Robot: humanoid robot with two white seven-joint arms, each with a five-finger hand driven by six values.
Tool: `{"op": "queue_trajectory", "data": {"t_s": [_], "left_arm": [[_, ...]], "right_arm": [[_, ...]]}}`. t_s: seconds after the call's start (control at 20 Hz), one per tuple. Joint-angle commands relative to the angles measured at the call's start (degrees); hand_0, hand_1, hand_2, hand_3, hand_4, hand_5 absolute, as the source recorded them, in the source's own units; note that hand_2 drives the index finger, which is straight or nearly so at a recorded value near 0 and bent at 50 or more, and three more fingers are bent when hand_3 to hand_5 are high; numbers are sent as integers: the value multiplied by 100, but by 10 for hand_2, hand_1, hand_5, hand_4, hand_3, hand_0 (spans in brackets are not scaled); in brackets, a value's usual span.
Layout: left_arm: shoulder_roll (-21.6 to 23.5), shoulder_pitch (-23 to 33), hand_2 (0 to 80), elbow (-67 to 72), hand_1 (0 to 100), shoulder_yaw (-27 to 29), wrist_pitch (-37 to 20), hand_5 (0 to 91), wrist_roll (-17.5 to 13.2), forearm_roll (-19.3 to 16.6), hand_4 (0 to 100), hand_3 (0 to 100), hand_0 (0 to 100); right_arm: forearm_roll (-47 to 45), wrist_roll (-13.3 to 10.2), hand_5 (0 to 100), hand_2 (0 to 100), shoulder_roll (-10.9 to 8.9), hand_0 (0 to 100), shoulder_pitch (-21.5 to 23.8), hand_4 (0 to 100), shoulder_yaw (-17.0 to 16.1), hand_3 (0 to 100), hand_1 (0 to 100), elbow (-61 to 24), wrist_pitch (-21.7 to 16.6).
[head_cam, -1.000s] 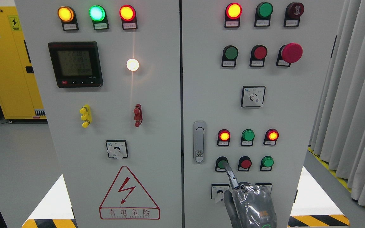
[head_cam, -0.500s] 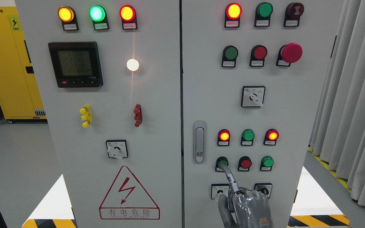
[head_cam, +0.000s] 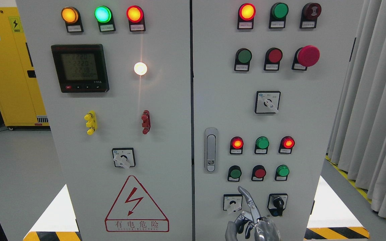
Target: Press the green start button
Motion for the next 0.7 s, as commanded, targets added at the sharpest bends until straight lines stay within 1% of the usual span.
{"op": "queue_trajectory", "data": {"t_s": [0.0, 0.05, 0.1, 0.25, 0.4, 0.55, 0.65], "left_arm": [[0, 0, 0, 0, 556, 4, 1, 0, -5, 1, 0, 0, 120], [0, 0, 0, 0, 556, 4, 1, 0, -5, 1, 0, 0, 120], [0, 0, 0, 0, 556, 4, 1, 0, -5, 1, 0, 0, 120], [0, 0, 0, 0, 556, 4, 1, 0, -5, 1, 0, 0, 120], [0, 0, 0, 0, 556, -4, 1, 0, -5, 1, 0, 0, 120], [0, 0, 0, 0, 556, -4, 1, 0, 4, 1, 0, 0, 120], [0, 0, 0, 0, 556, 4, 1, 0, -5, -7, 0, 0, 120]], "right_arm": [[-1393, 32, 144, 0, -17, 808, 465, 136, 247, 111, 776, -627, -37], [-1446, 32, 113, 0, -17, 809, 465, 88, 239, 83, 769, -618, -37], [-1482, 41, 0, 0, -8, 796, 465, 0, 230, 0, 723, -618, -37], [-1473, 76, 0, 0, -17, 706, 465, 0, 221, 0, 670, -583, -64], [-1473, 85, 0, 0, -17, 639, 465, 0, 212, 0, 655, -566, -116], [-1473, 94, 0, 0, -17, 608, 465, 0, 212, 0, 648, -539, -125], [-1473, 181, 0, 0, -17, 600, 465, 0, 221, 0, 647, -530, -125]]}}
